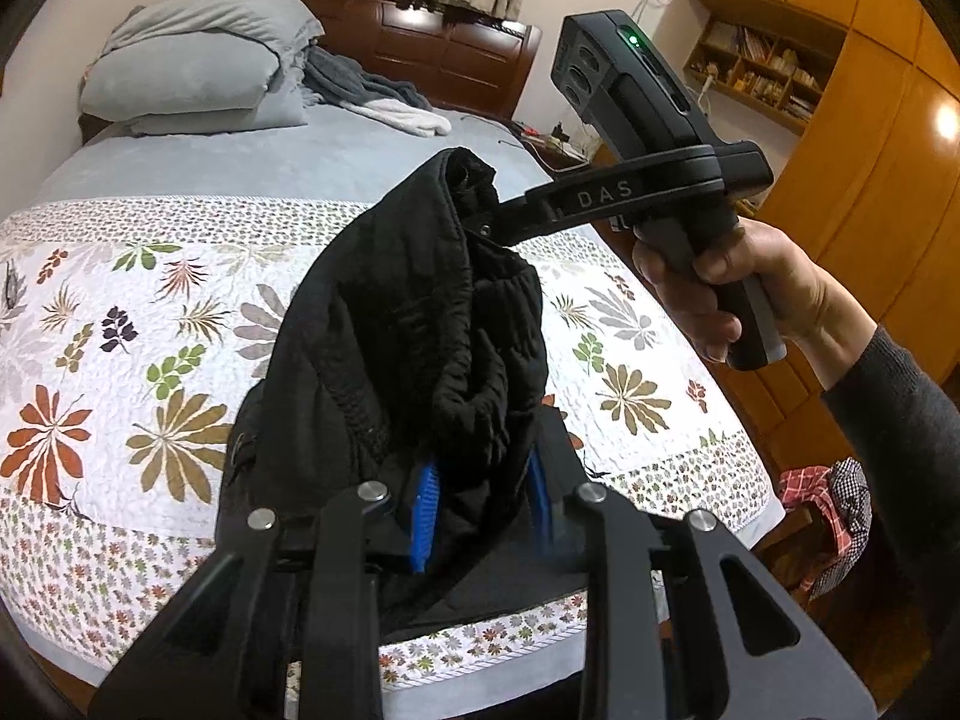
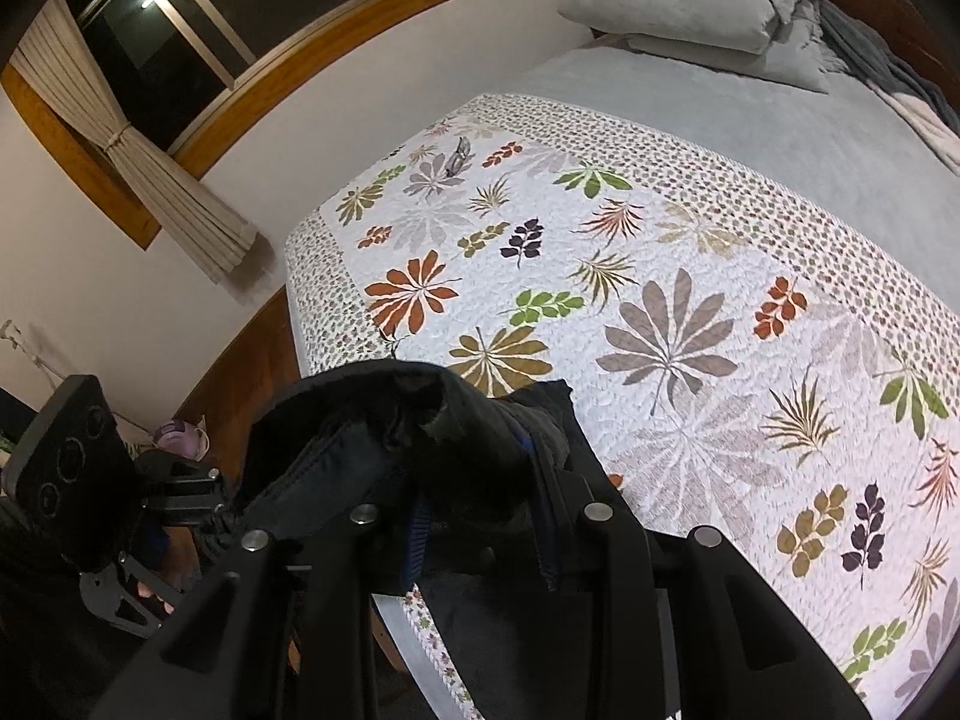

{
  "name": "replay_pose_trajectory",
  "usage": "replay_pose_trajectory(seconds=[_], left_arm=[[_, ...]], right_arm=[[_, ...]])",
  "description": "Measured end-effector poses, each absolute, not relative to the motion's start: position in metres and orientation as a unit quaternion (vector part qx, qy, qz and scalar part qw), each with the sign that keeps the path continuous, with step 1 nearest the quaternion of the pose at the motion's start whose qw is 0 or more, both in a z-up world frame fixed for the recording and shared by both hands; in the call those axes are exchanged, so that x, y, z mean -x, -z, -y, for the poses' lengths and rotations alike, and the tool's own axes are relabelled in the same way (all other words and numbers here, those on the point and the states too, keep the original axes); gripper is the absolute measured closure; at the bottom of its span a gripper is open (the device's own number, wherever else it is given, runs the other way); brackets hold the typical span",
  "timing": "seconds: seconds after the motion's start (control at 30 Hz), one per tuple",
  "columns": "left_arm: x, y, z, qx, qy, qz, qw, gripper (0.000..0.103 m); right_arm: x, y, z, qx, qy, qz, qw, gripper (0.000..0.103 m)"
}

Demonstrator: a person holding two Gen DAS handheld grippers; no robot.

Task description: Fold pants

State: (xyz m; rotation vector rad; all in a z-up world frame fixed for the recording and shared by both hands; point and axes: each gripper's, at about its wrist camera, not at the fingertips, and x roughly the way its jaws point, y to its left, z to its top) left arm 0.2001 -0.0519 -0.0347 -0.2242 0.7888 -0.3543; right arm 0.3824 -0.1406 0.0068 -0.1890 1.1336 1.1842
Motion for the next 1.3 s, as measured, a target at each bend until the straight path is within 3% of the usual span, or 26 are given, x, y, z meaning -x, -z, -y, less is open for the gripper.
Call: replay_pose_trajectory(seconds=[1.3], left_arm=[[-0.23, 0.121, 0.157, 0.037, 0.218, -0.481, 0.848, 0.082]], right_arm=[[-0.402, 0.094, 0.256, 0.03, -0.51, -0.526, 0.68, 0.074]])
